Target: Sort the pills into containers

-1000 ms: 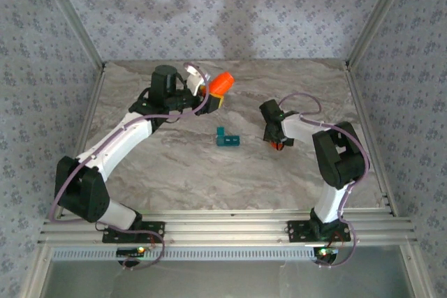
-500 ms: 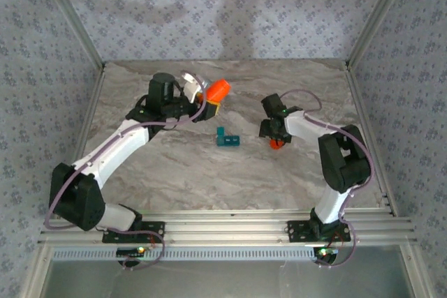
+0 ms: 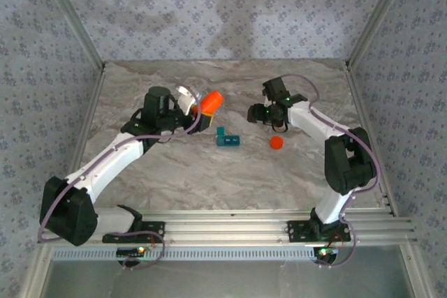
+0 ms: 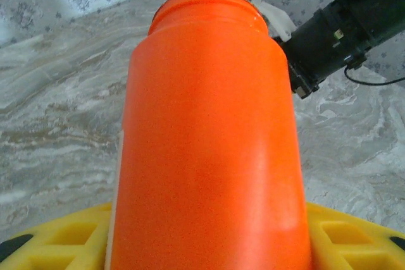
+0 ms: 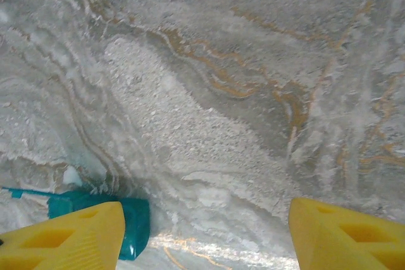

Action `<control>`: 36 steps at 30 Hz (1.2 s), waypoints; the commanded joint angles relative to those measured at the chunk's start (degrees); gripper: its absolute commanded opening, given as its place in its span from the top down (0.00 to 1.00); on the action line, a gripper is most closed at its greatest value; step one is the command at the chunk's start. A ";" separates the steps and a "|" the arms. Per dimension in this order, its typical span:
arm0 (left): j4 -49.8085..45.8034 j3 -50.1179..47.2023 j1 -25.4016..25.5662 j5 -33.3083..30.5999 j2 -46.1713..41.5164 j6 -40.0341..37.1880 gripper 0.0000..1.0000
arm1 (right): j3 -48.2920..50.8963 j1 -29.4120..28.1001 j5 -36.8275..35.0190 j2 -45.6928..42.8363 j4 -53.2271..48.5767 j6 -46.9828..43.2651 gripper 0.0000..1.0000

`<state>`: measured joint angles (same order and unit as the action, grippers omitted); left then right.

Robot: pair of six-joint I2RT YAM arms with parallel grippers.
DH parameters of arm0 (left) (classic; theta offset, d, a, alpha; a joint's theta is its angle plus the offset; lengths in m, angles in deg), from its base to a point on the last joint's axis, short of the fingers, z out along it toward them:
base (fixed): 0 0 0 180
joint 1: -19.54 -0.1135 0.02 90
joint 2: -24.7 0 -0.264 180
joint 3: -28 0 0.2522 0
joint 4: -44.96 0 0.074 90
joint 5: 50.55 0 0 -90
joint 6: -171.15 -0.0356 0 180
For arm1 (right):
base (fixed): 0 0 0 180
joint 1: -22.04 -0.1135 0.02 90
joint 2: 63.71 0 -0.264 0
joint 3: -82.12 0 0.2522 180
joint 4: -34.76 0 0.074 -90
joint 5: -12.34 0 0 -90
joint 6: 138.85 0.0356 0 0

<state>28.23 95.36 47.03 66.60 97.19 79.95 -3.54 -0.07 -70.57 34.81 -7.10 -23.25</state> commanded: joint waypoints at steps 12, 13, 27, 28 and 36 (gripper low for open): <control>-0.38 -10.88 3.05 -6.11 -9.71 1.87 1.00 | -1.73 -1.79 7.22 6.04 -0.65 -5.56 0.30; -0.21 -11.47 3.23 -6.29 -9.90 1.93 1.00 | -1.66 -2.19 7.39 6.28 -0.77 -5.97 0.30; 1.54 -15.80 5.80 -7.12 -7.90 3.16 1.00 | -1.75 -5.18 8.79 9.01 -1.65 -9.12 0.31; 1.77 -16.00 5.85 -7.21 -7.72 3.22 1.00 | -1.89 -5.27 8.90 9.14 -1.71 -9.30 0.31; 2.84 -16.08 6.01 -6.98 -4.55 3.45 1.00 | -2.33 -5.53 9.65 10.46 -2.11 -10.25 0.32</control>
<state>28.47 79.36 52.58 59.52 91.70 82.75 -4.10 -5.25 -61.96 43.96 -7.54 -32.06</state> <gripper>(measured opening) 0.536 0.686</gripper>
